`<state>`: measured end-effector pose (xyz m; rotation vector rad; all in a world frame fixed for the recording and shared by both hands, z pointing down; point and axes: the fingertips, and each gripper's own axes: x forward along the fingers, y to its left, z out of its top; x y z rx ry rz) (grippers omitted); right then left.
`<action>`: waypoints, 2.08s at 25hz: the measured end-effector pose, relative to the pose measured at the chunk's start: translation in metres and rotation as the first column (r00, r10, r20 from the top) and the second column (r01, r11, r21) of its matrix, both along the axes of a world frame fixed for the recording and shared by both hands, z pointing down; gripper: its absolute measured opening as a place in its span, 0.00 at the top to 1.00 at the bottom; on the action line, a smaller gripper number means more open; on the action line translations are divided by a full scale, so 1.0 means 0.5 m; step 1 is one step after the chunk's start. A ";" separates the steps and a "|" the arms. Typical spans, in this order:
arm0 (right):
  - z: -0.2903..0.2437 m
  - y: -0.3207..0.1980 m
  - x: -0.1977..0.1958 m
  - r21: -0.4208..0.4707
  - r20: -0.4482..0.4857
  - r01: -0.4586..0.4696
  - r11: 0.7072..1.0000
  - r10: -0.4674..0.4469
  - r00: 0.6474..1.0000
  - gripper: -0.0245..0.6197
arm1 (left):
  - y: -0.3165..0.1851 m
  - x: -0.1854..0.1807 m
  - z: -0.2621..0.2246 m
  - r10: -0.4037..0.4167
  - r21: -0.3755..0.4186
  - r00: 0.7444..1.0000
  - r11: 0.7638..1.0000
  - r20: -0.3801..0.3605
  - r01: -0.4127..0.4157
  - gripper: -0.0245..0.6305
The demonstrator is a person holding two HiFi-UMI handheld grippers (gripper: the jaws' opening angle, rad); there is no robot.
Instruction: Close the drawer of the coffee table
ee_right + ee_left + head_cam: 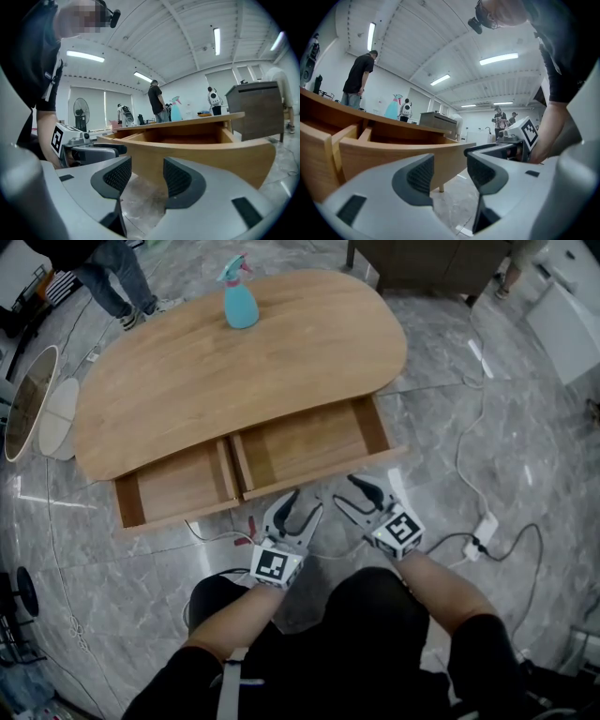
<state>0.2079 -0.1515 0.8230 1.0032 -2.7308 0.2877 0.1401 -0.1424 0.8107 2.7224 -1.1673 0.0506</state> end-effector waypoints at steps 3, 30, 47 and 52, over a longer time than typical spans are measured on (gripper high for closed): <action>0.028 -0.007 -0.003 -0.017 0.001 -0.011 1.000 0.011 1.000 0.64 | -0.013 -0.005 0.017 -0.023 -0.016 1.000 1.000 -0.001 0.023 0.63; 0.003 -0.187 -0.012 0.079 -0.003 -0.136 0.988 0.137 0.991 0.64 | -0.169 -0.034 0.009 -0.116 0.021 0.991 0.993 0.059 0.115 0.68; 0.004 -0.341 -0.037 0.085 -0.009 -0.266 0.960 0.268 0.963 0.64 | -0.317 -0.059 0.013 -0.185 0.040 0.978 0.982 0.099 0.182 0.68; 0.005 -0.369 -0.044 0.106 -0.033 -0.259 0.960 0.264 0.964 0.64 | -0.348 -0.067 0.014 -0.198 0.065 0.974 0.979 0.112 0.191 0.68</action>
